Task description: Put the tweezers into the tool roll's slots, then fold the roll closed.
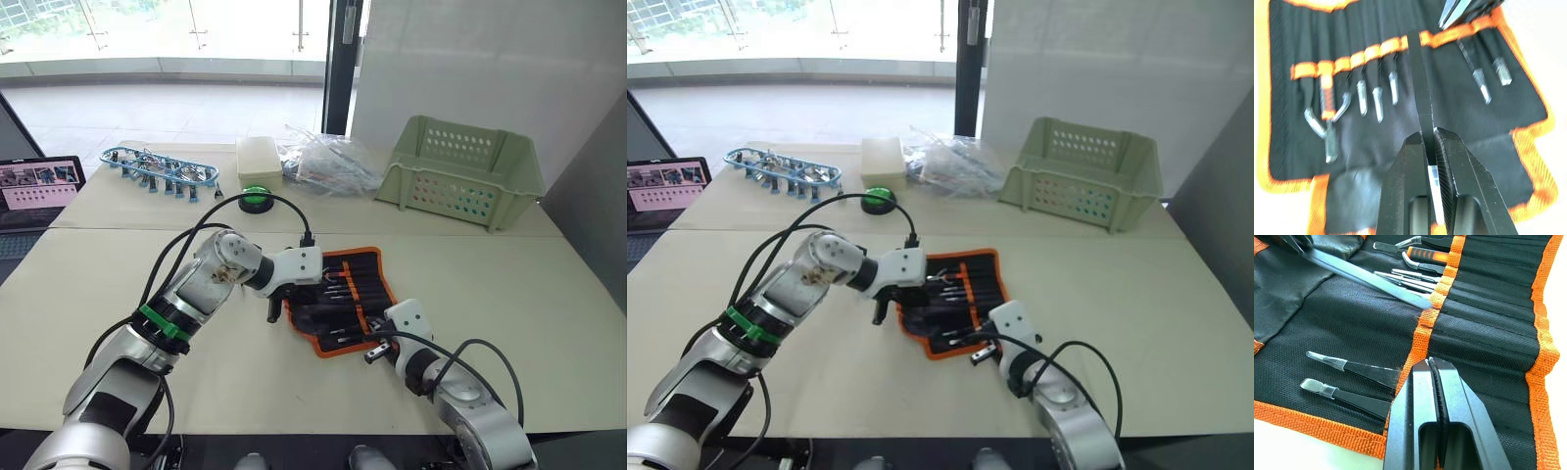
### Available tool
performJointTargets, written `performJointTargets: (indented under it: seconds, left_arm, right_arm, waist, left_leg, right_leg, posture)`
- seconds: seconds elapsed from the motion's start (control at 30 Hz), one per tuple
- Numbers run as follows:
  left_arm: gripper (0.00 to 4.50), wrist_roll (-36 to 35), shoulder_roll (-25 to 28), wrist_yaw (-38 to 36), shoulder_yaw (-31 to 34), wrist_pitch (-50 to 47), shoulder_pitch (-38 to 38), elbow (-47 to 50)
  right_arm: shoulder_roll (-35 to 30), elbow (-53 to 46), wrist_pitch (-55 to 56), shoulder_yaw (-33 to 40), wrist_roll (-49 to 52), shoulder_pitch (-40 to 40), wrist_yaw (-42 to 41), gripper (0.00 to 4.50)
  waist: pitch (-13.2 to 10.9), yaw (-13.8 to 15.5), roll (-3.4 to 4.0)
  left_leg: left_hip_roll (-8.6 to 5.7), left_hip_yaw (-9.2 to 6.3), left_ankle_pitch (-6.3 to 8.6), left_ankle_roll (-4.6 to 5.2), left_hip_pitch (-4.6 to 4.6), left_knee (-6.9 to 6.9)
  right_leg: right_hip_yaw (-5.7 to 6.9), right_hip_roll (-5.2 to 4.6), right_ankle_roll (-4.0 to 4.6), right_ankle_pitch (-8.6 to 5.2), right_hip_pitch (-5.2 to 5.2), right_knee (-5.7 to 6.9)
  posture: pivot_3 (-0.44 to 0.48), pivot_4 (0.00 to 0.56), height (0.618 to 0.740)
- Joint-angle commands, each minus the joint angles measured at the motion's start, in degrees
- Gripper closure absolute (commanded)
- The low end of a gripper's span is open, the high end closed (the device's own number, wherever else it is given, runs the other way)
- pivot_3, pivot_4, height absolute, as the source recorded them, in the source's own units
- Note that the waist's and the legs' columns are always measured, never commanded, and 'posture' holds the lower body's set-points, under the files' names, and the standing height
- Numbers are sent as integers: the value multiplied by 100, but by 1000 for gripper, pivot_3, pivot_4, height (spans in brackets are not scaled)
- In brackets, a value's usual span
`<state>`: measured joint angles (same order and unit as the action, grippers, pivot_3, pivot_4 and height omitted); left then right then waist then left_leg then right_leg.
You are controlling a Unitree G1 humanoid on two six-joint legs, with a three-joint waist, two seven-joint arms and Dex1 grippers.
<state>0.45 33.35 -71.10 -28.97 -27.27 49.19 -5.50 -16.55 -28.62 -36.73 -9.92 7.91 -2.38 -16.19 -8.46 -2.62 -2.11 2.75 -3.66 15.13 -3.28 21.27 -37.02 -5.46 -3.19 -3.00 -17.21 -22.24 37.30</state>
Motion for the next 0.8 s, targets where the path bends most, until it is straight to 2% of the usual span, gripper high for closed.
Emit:
performJointTargets:
  seconds: [0.03,0.8]
  left_arm:
    - [4471,133,-68,-48,-28,192,104,-103]
    - [4471,815,-354,-176,-152,783,388,-1004]
  right_arm:
    - [2,202,-340,-253,12,-170,-74,4500]
    - [52,171,-350,-260,9,-210,-20,4500]
  waist:
    - [0,2,0]
    - [0,2,0]
  left_leg:
    - [0,0,0,0,0,0]
    - [-1,-2,2,3,-1,-28]
  right_leg:
    - [0,0,0,0,0,3]
    - [0,2,2,-2,-2,37]
  posture:
    - [0,150,713]
    - [0,150,713]
